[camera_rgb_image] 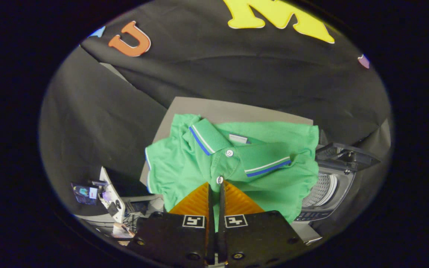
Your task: Put the clothes into the washing machine and then close the washing machine lid.
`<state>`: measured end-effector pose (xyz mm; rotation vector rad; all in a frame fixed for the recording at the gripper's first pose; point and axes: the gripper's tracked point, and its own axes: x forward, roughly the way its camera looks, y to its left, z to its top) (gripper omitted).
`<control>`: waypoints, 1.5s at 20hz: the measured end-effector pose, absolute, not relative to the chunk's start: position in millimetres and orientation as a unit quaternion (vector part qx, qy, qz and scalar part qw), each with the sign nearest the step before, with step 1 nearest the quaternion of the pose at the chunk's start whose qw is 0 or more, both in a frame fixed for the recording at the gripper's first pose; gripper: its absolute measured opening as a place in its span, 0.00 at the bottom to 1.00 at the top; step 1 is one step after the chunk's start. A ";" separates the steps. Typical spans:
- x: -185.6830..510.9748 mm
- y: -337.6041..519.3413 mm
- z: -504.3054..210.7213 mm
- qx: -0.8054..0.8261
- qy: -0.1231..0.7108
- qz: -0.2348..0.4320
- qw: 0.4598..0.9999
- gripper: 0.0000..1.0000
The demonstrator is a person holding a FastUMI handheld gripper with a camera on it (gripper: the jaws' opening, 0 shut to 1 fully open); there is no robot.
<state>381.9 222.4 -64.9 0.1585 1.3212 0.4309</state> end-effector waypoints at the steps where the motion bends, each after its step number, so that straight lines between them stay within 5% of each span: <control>1: 385.3 219.9 -57.2 0.079 0.603 0.199 0.769 0.07; 30: 355.0 104.7 140.7 0.186 0.426 0.189 0.865 0.06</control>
